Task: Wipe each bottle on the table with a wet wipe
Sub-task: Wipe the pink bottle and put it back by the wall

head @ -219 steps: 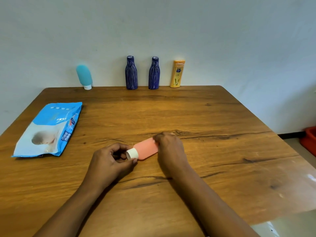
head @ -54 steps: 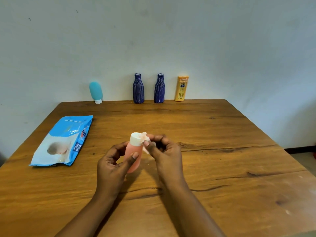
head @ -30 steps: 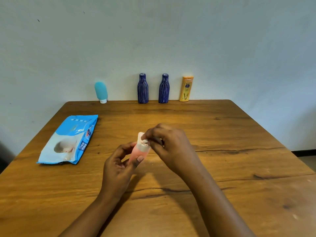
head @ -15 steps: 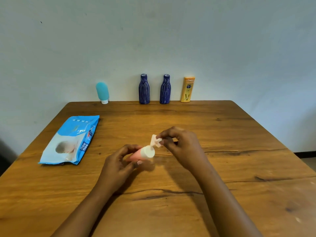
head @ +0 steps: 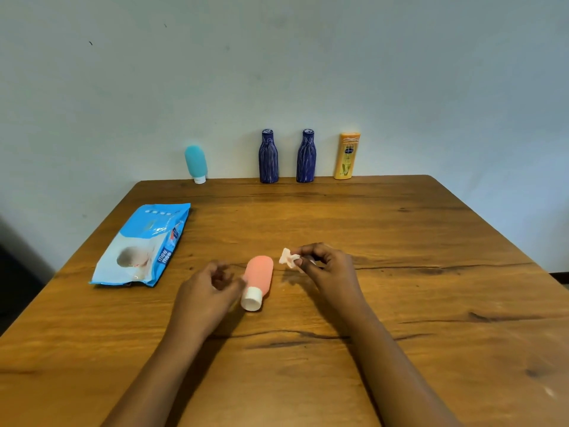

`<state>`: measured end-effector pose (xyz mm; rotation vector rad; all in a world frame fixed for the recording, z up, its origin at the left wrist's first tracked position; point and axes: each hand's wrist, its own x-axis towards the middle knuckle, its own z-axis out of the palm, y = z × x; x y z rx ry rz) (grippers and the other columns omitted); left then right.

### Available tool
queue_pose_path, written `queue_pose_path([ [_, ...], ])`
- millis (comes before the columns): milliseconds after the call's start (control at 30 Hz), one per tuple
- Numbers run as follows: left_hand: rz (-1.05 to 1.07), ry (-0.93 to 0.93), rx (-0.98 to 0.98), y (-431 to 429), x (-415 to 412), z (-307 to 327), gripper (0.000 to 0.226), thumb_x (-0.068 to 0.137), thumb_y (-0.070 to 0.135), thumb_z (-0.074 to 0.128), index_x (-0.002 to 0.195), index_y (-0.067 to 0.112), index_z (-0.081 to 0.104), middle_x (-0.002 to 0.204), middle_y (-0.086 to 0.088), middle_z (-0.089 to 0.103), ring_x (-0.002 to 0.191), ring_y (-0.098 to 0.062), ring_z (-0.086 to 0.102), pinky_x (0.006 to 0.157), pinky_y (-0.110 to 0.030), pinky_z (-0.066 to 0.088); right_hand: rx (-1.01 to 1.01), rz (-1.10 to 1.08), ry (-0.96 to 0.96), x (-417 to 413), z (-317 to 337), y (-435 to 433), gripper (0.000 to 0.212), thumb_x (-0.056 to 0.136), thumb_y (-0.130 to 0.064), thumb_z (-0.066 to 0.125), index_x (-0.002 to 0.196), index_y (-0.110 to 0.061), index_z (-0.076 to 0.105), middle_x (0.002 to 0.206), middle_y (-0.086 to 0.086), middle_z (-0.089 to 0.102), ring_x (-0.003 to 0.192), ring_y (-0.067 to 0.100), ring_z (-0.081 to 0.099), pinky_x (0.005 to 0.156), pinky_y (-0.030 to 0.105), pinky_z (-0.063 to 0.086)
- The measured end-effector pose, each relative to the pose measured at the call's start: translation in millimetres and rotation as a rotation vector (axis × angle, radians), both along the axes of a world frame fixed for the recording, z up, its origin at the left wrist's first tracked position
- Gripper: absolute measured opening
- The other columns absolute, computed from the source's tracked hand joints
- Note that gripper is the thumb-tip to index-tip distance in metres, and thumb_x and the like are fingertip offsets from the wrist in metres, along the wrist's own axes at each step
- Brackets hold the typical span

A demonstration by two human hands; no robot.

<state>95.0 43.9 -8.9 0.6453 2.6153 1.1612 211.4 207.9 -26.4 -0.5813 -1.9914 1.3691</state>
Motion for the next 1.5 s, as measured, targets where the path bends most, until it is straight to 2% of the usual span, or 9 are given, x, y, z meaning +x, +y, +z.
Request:
queue_pose_path([
  [100,0.013,0.052,-0.28,7,17,0,0.065,0.071,0.063,0.068,0.12,0.021,0.058,0.109,0.001,0.063,0.092,-0.014,0.057,0.061,-0.025,0.041,-0.105,-0.01,0.018,0,-3,-3,0.012,0.085,-0.01,0.066,0.093,-0.017,0.071,0.092,-0.005,0.07,0.087,0.005,0.064,0.073,0.024,0.055],
  [200,-0.008,0.111,-0.369,16,16,5,0.053,0.071,0.056,0.072,0.108,0.02,0.064,0.103,-0.001,0.067,0.086,-0.015,0.057,0.061,-0.027,0.046,-0.185,0.013,0.034,1,-6,-4,0.013,0.085,-0.005,0.065,0.095,-0.009,0.071,0.094,0.003,0.069,0.082,0.009,0.067,0.067,0.026,0.057],
  [300,-0.042,0.074,-0.396,21,8,11,0.049,0.071,0.048,0.076,0.11,0.02,0.064,0.106,-0.001,0.065,0.085,-0.013,0.054,0.054,-0.023,0.04,-0.24,0.002,0.034,1,-13,3,0.013,0.085,-0.01,0.066,0.093,-0.018,0.072,0.093,0.002,0.071,0.087,0.015,0.068,0.075,0.037,0.057],
  [433,0.033,-0.148,0.031,32,-29,12,0.039,0.071,0.031,0.08,0.104,0.015,0.067,0.093,0.0,0.069,0.08,-0.018,0.063,0.063,-0.034,0.053,-0.517,0.014,0.223,-6,-15,11,0.016,0.084,0.003,0.062,0.087,-0.011,0.07,0.082,0.003,0.072,0.076,0.013,0.064,0.067,0.025,0.052],
  [567,0.176,-0.269,0.344,72,-90,18,0.046,0.076,0.031,0.076,0.114,0.012,0.061,0.107,-0.003,0.066,0.093,-0.02,0.06,0.061,-0.028,0.043,-0.625,0.079,0.284,-24,-12,21,0.014,0.084,0.003,0.061,0.088,-0.008,0.068,0.078,0.003,0.071,0.073,0.014,0.061,0.071,0.029,0.049],
  [733,0.205,-0.154,0.297,132,-174,10,0.051,0.075,0.04,0.076,0.115,0.013,0.059,0.112,-0.003,0.066,0.08,-0.015,0.059,0.062,-0.025,0.042,-0.572,0.171,0.241,-64,-10,41,0.015,0.083,0.001,0.063,0.084,-0.013,0.071,0.081,0.005,0.071,0.076,0.016,0.061,0.072,0.033,0.05],
  [867,0.247,-0.03,0.308,175,-232,-3,0.049,0.076,0.038,0.075,0.115,0.013,0.06,0.114,-0.005,0.065,0.099,-0.022,0.06,0.087,-0.031,0.049,-0.495,0.239,0.181,-98,-15,58,0.013,0.082,0.0,0.065,0.087,-0.01,0.071,0.084,0.007,0.072,0.076,0.02,0.065,0.071,0.033,0.054],
  [1067,0.302,0.052,0.237,203,-280,-19,0.048,0.074,0.043,0.076,0.109,0.013,0.064,0.105,-0.005,0.068,0.093,-0.023,0.061,0.073,-0.029,0.045,-0.394,0.249,0.135,-126,-14,79,0.013,0.081,-0.003,0.067,0.09,-0.011,0.072,0.092,0.0,0.073,0.082,0.008,0.065,0.069,0.019,0.048],
  [1500,0.251,0.215,0.043,217,-290,-32,0.055,0.069,0.051,0.076,0.106,0.013,0.064,0.101,-0.007,0.069,0.087,-0.022,0.061,0.065,-0.029,0.042,-0.417,0.23,0.149,-132,-19,85,0.013,0.08,-0.004,0.068,0.092,-0.01,0.072,0.091,-0.003,0.073,0.081,0.004,0.064,0.067,0.016,0.048],
])
